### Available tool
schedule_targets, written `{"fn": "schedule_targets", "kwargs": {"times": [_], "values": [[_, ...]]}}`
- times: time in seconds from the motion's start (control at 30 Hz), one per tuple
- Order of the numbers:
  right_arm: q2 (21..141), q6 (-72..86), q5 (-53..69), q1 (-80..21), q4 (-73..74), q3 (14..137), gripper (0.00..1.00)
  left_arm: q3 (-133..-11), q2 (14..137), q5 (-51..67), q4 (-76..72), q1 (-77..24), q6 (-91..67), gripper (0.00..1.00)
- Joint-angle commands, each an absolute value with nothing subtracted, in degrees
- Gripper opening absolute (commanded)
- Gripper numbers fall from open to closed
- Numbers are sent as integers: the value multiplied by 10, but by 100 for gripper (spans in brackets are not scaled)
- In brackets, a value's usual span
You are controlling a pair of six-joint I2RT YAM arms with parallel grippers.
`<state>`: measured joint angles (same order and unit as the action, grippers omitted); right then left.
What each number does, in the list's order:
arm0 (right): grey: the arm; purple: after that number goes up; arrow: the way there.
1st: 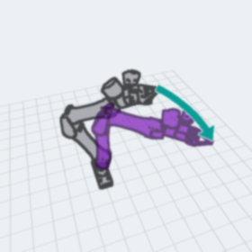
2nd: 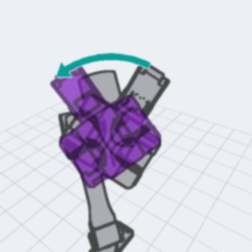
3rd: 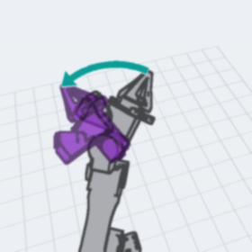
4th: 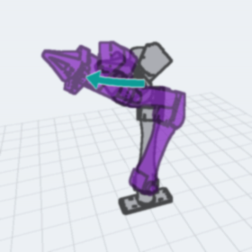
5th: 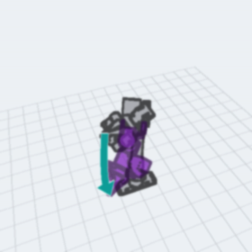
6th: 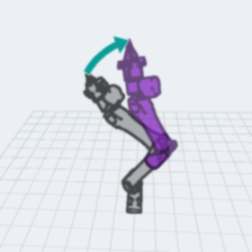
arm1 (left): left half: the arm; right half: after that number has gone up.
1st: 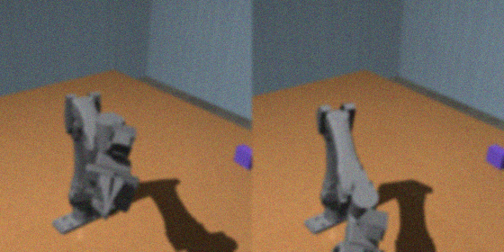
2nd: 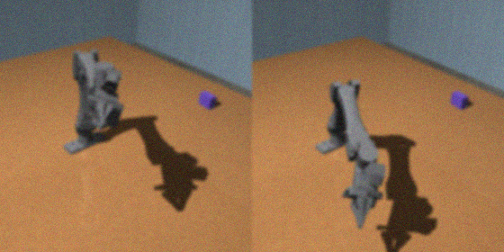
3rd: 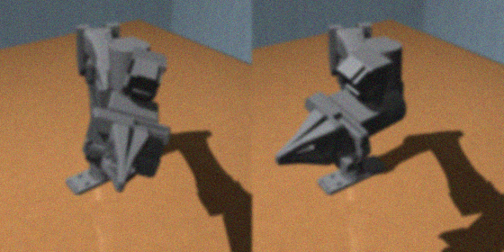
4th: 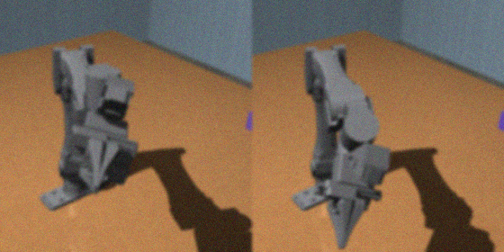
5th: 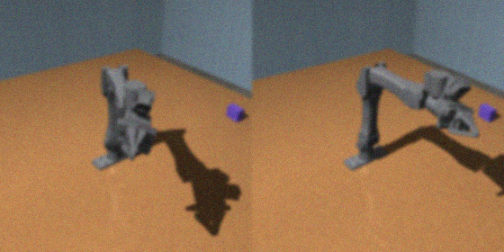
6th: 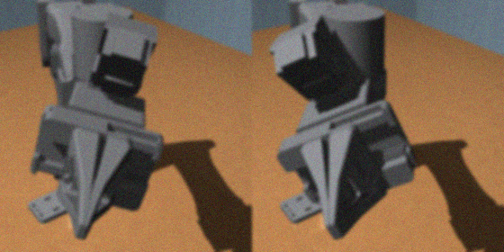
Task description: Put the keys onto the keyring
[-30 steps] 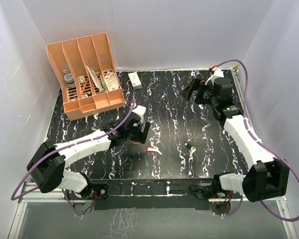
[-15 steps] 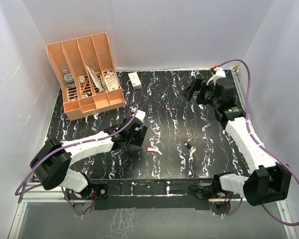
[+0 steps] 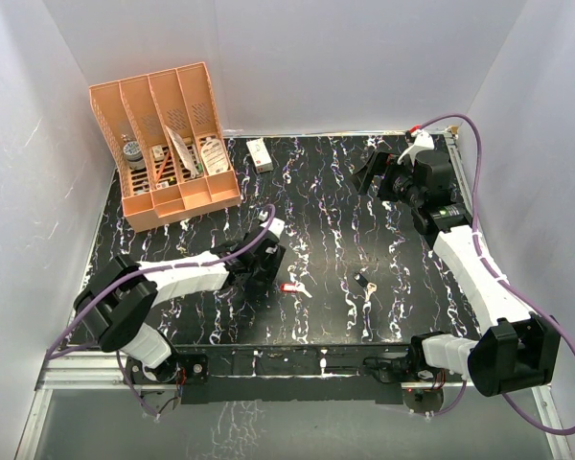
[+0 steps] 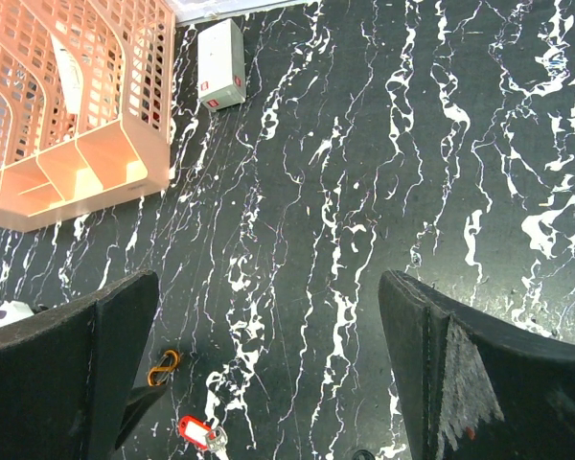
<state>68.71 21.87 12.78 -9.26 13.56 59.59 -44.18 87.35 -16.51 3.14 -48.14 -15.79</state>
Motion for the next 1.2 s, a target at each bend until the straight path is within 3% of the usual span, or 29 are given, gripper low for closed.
{"fn": "schedule_targets", "kwargs": {"times": [0.0, 1.17], "values": [[676, 208, 117, -93, 124, 626, 98, -444, 881, -167, 21, -483, -152, 56], [680, 203, 115, -93, 125, 627, 98, -457, 913, -172, 29, -483, -148, 43]]}}
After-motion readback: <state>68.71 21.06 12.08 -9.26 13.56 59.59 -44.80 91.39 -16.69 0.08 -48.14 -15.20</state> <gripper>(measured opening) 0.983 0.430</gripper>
